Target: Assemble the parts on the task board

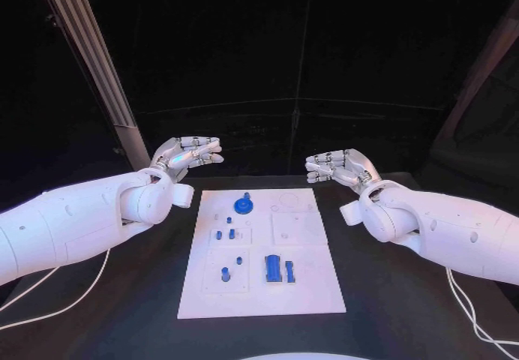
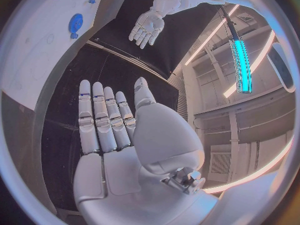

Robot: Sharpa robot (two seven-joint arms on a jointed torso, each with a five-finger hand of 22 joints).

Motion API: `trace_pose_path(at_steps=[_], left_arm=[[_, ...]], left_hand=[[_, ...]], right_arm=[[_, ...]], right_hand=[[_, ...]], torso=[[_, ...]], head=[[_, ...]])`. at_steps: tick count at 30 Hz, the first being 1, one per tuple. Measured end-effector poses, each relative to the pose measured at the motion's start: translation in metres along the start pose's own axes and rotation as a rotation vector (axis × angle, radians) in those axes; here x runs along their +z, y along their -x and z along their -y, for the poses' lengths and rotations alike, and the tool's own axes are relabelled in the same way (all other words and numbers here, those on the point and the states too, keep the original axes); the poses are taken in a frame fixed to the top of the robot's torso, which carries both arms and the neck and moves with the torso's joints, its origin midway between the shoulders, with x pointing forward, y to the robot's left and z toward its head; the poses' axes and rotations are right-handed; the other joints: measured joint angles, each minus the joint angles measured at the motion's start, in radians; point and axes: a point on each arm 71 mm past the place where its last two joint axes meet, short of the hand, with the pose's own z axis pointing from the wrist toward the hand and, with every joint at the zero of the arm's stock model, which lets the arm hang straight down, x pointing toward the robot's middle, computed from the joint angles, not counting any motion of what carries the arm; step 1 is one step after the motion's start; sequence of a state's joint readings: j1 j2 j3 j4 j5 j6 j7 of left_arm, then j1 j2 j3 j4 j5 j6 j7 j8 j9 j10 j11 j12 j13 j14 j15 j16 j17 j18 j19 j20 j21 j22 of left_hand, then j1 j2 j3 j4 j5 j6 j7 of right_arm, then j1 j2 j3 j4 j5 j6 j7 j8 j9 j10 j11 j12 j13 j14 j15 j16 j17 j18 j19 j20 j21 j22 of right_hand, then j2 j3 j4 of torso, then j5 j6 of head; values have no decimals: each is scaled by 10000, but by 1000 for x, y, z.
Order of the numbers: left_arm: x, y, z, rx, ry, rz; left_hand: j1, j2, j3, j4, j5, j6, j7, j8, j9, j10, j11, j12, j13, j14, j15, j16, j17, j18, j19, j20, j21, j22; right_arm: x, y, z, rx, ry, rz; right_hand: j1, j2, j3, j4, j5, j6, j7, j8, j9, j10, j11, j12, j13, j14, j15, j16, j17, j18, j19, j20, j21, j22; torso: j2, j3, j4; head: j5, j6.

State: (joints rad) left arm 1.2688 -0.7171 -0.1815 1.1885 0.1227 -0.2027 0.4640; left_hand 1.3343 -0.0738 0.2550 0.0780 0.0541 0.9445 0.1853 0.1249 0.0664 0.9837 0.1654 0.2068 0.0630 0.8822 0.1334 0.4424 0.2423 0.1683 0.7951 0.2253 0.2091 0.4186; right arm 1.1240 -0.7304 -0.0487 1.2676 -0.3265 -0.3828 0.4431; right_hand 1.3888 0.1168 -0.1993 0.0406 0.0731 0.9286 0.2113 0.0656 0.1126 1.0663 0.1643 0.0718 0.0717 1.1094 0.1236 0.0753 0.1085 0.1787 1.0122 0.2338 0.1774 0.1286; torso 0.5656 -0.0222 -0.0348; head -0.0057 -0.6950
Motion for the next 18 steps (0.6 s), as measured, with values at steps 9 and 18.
trace_pose_path(at_steps=[9,18], left_arm=[[7,-4,-9,-132,94,190],[-4,-19,-18,-425,274,133]], left_hand=[[-533,339,-511,-177,-127,-493,-165,-273,-132,-495,-17,-665,-123,-51,57,-1770,-961,2,-361,249,-762,-1137],[-4519,648,-1111,-664,-417,-3271,-682,-994,-544,-3391,-528,-1105,-517,-2777,-404,-2597,-1417,-370,-2711,-524,-1269,-2090]], right_arm=[[12,5,6,322,137,302],[0,-11,2,781,66,264]], right_hand=[[-842,117,89,-460,-121,-376,-118,-110,-366,-417,-160,-125,-182,318,-206,-142,-454,0,294,-282,-219,-276],[-4930,-434,699,-410,-586,-3164,-740,-518,-960,-3626,-615,-567,-595,-3259,-922,-599,-946,-396,-2970,-928,-704,-1000]], torso=[[-81,52,12],[-139,122,164]], head=[[66,388],[56,730]])
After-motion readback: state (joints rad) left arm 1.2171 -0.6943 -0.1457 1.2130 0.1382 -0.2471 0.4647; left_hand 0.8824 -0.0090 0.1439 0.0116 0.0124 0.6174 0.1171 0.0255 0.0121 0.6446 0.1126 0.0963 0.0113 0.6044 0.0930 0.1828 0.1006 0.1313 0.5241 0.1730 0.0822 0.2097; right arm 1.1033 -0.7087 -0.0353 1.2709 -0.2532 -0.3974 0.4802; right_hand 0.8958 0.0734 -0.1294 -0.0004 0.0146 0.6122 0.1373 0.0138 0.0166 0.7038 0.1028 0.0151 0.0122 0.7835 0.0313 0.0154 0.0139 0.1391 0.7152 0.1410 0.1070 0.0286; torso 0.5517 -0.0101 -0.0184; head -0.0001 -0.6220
